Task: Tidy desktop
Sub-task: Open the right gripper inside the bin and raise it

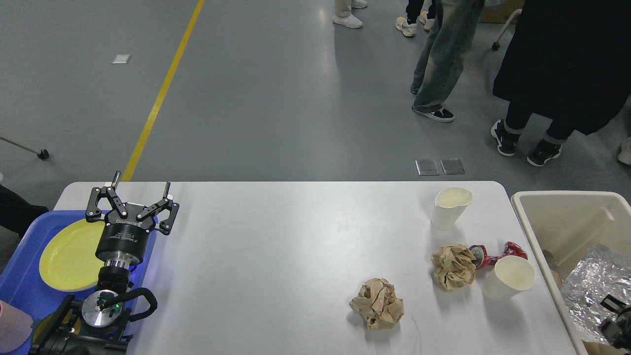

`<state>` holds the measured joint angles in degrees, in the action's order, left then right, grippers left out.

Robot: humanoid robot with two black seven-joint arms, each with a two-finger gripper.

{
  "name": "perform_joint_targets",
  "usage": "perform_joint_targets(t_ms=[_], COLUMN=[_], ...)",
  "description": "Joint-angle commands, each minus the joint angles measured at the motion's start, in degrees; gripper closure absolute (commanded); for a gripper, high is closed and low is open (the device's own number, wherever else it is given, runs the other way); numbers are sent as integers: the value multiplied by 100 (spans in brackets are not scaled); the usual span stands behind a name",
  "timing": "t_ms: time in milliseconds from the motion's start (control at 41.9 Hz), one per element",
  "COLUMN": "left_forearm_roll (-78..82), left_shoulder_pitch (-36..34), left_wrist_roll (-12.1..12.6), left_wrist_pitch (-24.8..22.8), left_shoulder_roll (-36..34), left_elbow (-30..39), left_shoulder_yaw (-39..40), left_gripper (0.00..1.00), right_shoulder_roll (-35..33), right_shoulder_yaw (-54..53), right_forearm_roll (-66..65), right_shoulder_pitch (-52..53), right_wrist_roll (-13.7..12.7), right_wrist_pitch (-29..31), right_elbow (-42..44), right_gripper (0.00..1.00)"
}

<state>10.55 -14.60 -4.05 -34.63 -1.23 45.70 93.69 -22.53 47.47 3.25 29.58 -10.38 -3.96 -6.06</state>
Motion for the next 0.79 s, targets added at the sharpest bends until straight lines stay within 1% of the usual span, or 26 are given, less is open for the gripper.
perform_joint_targets(t_ms=[0,263,287,311,334,358,382,406,454,478,502,764], left_forearm_roll=[0,0,0,0,0,0,0,0,0,0,0,0], left_shoulder_pitch=[1,1,1,1,1,1,1,1,1,1,1,1], left_wrist_roll=[0,0,0,0,0,0,0,0,0,0,0,0], left_wrist_pitch=[0,0,0,0,0,0,0,0,0,0,0,0], left_shoulder_roll=[0,0,0,0,0,0,0,0,0,0,0,0], left_elbow=[0,0,0,0,0,0,0,0,0,0,0,0], left_shoulder_yaw=[0,0,0,0,0,0,0,0,0,0,0,0], left_gripper=[4,4,4,4,4,4,4,4,4,4,4,4], right_shoulder_roll=[29,99,99,99,99,108,117,134,170,170,170,170], right_shoulder_yaw=[-27,-1,-10,-10,-18,-27,-27,-45,-45,-36,-36,-36], right_forearm_roll=[0,0,0,0,0,0,0,0,0,-9,-9,-9], right_shoulder_pitch=[-92,-119,-119,-119,-119,-119,-119,-119,-119,-119,-119,-110], right_wrist_roll=[1,9,9,9,9,35,44,36,36,44,36,71], right_wrist_pitch=[1,-17,-43,-87,-148,-314,-420,-517,-606,-632,-632,-615], right_elbow=[-10,-10,-10,-10,-10,-10,-18,-27,-45,-62,-71,-115], right_gripper=[100,100,95,82,66,35,23,16,10,3,0,0])
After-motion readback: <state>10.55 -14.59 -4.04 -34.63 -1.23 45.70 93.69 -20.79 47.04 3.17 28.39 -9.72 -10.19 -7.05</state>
